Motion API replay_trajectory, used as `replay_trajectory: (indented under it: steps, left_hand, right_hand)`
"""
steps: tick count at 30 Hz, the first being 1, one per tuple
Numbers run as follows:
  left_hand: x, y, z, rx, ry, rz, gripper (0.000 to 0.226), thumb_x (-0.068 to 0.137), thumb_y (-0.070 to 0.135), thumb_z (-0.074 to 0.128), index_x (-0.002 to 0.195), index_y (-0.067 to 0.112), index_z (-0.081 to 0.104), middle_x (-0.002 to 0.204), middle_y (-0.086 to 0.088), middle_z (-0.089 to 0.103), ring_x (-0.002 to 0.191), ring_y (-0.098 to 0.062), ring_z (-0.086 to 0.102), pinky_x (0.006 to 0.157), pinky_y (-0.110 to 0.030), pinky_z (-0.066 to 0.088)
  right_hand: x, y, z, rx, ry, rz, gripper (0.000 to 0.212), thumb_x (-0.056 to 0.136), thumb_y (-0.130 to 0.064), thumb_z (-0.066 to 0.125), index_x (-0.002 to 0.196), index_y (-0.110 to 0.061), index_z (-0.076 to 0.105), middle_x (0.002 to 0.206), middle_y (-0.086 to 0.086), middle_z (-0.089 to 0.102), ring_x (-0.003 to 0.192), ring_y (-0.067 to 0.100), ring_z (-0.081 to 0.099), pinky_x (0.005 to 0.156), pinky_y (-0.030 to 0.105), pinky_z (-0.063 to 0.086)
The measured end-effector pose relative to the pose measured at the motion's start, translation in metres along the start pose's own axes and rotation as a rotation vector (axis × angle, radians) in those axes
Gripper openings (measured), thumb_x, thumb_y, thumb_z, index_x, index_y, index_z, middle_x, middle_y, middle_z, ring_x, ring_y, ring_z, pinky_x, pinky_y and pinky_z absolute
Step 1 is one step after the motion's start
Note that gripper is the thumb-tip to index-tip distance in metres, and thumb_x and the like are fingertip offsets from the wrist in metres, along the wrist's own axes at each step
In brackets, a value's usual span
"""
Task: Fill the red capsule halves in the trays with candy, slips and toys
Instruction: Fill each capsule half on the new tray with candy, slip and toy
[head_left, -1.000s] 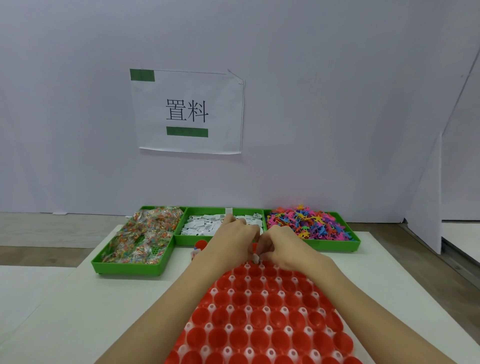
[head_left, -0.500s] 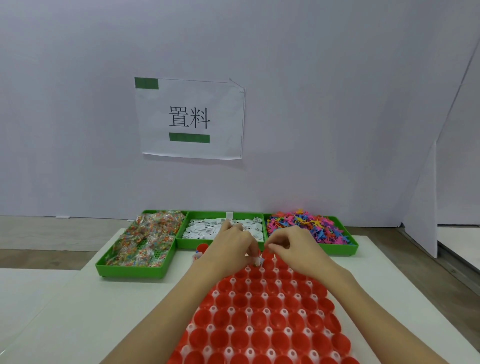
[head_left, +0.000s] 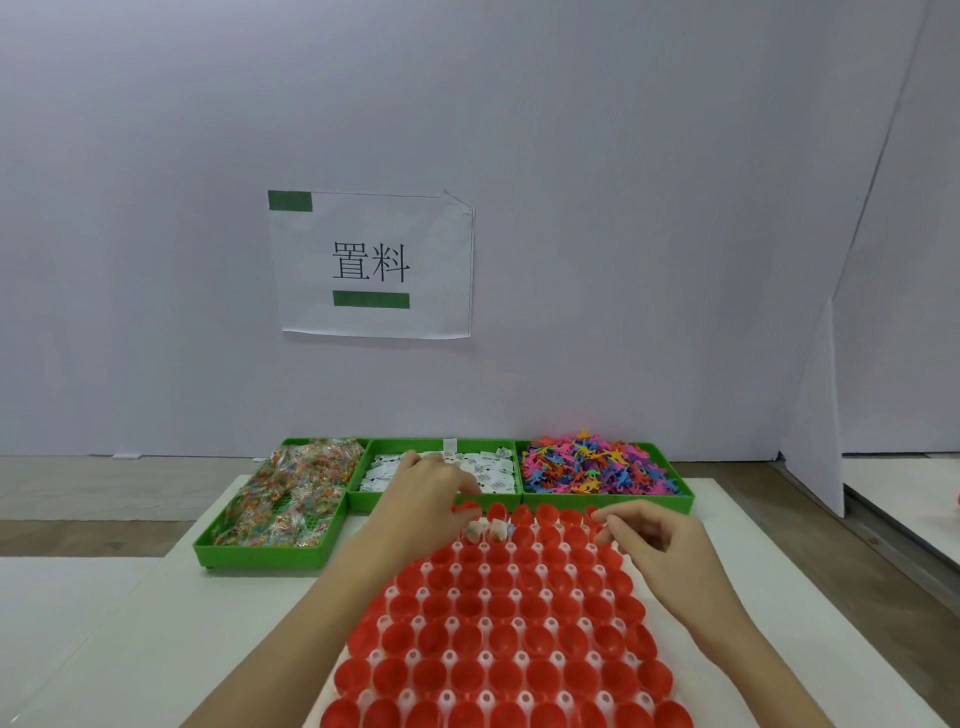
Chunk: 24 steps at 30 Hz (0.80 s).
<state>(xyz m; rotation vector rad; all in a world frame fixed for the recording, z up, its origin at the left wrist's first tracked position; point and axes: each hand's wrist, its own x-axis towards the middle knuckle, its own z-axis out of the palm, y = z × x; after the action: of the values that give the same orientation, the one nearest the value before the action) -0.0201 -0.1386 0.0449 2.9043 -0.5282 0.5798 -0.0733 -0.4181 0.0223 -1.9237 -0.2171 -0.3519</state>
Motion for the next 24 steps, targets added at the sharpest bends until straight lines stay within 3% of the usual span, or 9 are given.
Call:
replay_trajectory:
  steps: [3, 5, 6, 8, 10, 13, 18, 24]
  left_hand:
    - [-0.012, -0.03, -0.008, 0.011, 0.089, -0.183, 0.024, 0.101, 0.039, 0.06, 0.115, 0.025, 0.072, 0.116, 0.012, 0.072, 0.116, -0.012, 0.06, 0.11, -0.038, 0.039]
    - [-0.024, -0.064, -0.01, 0.045, 0.147, -0.357, 0.018, 0.101, 0.025, 0.059, 0.109, 0.015, 0.071, 0.108, 0.001, 0.072, 0.108, -0.022, 0.065, 0.094, -0.04, 0.05]
    - [-0.032, -0.084, -0.01, 0.086, 0.141, -0.449, 0.018, 0.1, 0.019, 0.057, 0.11, 0.011, 0.069, 0.109, -0.005, 0.071, 0.107, -0.027, 0.065, 0.086, -0.04, 0.051]
    - [-0.049, -0.12, -0.011, 0.159, 0.015, -0.58, 0.021, 0.1, 0.018, 0.054, 0.117, 0.012, 0.065, 0.121, -0.009, 0.067, 0.112, -0.029, 0.062, 0.089, -0.039, 0.052]
    - [-0.065, -0.145, -0.011, 0.151, -0.139, -0.579, 0.017, 0.103, 0.029, 0.055, 0.096, 0.017, 0.065, 0.108, -0.006, 0.071, 0.103, -0.026, 0.063, 0.088, -0.037, 0.053]
    - [-0.076, -0.16, -0.011, 0.088, -0.151, -0.542, 0.024, 0.097, 0.033, 0.068, 0.077, 0.018, 0.066, 0.083, -0.002, 0.072, 0.081, -0.022, 0.064, 0.071, -0.033, 0.05]
    - [-0.077, -0.152, -0.014, 0.222, -0.088, -0.502, 0.014, 0.094, 0.037, 0.07, 0.092, 0.023, 0.074, 0.095, 0.006, 0.076, 0.096, -0.019, 0.068, 0.081, -0.032, 0.051]
    - [-0.079, -0.138, -0.016, 0.375, -0.062, -0.46, 0.013, 0.102, 0.036, 0.057, 0.091, 0.03, 0.057, 0.097, 0.005, 0.075, 0.099, -0.018, 0.067, 0.086, -0.026, 0.039]
  right_hand:
    - [-0.001, -0.002, 0.001, 0.036, 0.002, 0.005, 0.022, 0.098, -0.011, 0.063, 0.094, -0.029, 0.077, 0.08, -0.006, 0.076, 0.08, 0.005, 0.071, 0.072, 0.017, 0.051]
    - [-0.002, -0.003, 0.001, 0.046, 0.003, 0.0, 0.022, 0.098, -0.011, 0.063, 0.095, -0.028, 0.077, 0.08, -0.006, 0.076, 0.08, 0.005, 0.071, 0.071, 0.017, 0.052]
    - [-0.002, -0.003, 0.001, 0.048, 0.004, -0.004, 0.021, 0.098, -0.011, 0.064, 0.095, -0.028, 0.077, 0.079, -0.006, 0.076, 0.08, 0.005, 0.071, 0.072, 0.017, 0.052]
    - [-0.003, -0.004, 0.002, 0.05, 0.004, -0.008, 0.021, 0.098, -0.01, 0.064, 0.095, -0.026, 0.077, 0.079, -0.006, 0.076, 0.08, 0.006, 0.071, 0.072, 0.018, 0.052]
    - [-0.003, -0.005, 0.001, 0.052, 0.01, -0.011, 0.022, 0.098, -0.009, 0.063, 0.095, -0.025, 0.077, 0.078, -0.005, 0.076, 0.079, 0.006, 0.071, 0.072, 0.017, 0.052]
    - [-0.002, -0.007, 0.0, 0.063, 0.028, -0.003, 0.022, 0.098, -0.008, 0.063, 0.094, -0.024, 0.077, 0.078, -0.004, 0.076, 0.077, 0.006, 0.071, 0.071, 0.018, 0.051]
    - [-0.004, -0.007, -0.001, 0.04, 0.039, 0.004, 0.023, 0.098, -0.007, 0.063, 0.093, -0.025, 0.076, 0.077, -0.005, 0.076, 0.078, 0.005, 0.071, 0.073, 0.019, 0.05]
    - [-0.003, -0.007, -0.003, 0.018, 0.056, 0.017, 0.023, 0.098, -0.008, 0.063, 0.092, -0.026, 0.076, 0.076, -0.006, 0.076, 0.079, 0.005, 0.072, 0.076, 0.021, 0.052]
